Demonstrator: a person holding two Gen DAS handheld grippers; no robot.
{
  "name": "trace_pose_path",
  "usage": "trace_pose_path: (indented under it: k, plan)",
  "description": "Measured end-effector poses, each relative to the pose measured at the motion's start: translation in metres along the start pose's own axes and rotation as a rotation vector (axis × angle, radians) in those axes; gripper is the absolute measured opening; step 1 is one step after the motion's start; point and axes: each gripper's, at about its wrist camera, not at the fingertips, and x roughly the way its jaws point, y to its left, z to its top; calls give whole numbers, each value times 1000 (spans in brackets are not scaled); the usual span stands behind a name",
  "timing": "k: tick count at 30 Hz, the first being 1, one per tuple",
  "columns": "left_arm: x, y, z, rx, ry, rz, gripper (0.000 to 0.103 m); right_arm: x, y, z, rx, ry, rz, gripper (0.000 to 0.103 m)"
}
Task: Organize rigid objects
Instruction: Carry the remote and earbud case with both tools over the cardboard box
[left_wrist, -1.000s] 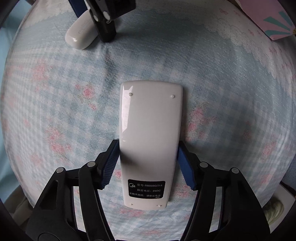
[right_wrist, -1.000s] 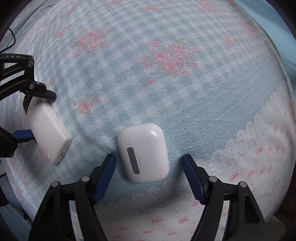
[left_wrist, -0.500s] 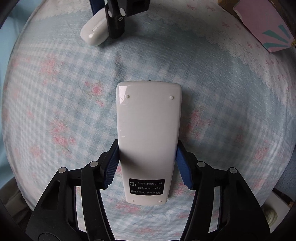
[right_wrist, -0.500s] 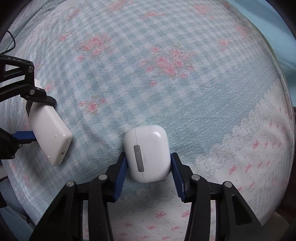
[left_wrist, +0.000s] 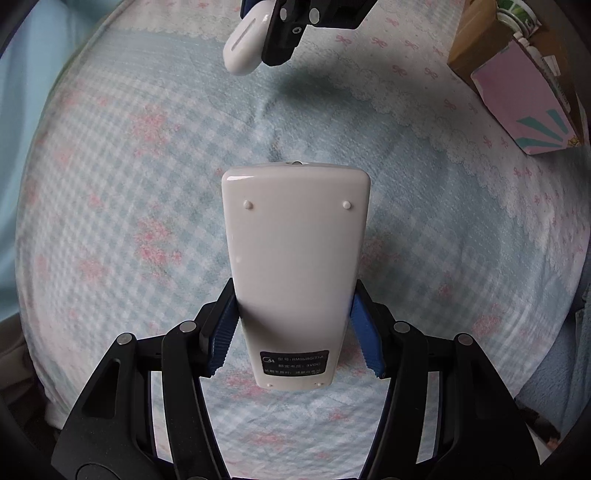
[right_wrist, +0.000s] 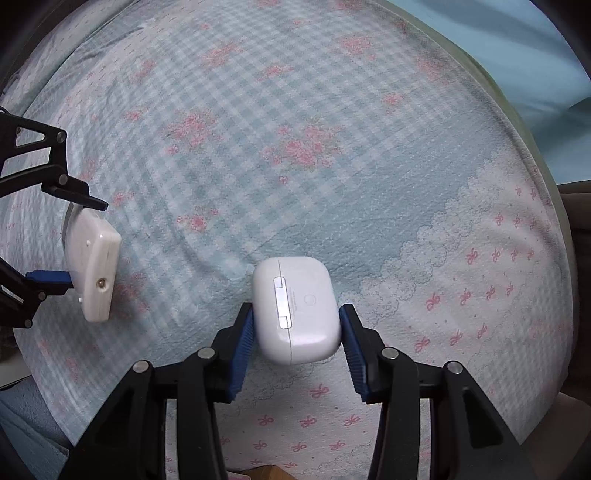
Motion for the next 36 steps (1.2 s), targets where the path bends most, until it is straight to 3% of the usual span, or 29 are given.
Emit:
trace_pose_path:
  k: [6, 8, 9, 15, 21, 28, 36]
  plan:
    - [-36, 7, 3, -25, -22, 4, 54, -39, -4, -10, 36, -30, 5, 38]
    - [-53, 5, 4, -33, -31, 5, 54, -53, 1, -22, 55, -40, 18, 21]
    - [-56, -2, 4, -36, -35, 8, 54, -58, 1, -30, 76, -46, 35, 19]
    - [-83, -24, 5, -57, -64, 15, 54, -66, -1, -58, 210, -96, 106, 19]
    - [-122, -52, 14, -47, -112, 31, 54, -106, -8, -99, 322, -157, 141, 19]
    - [-181, -104, 42, 10, -175, 53, 54, -173, -10, -173, 406, -243, 116, 19]
    - [-220, -186, 95, 128, -227, 55, 54, -224, -14, -289, 533, -311, 56, 19]
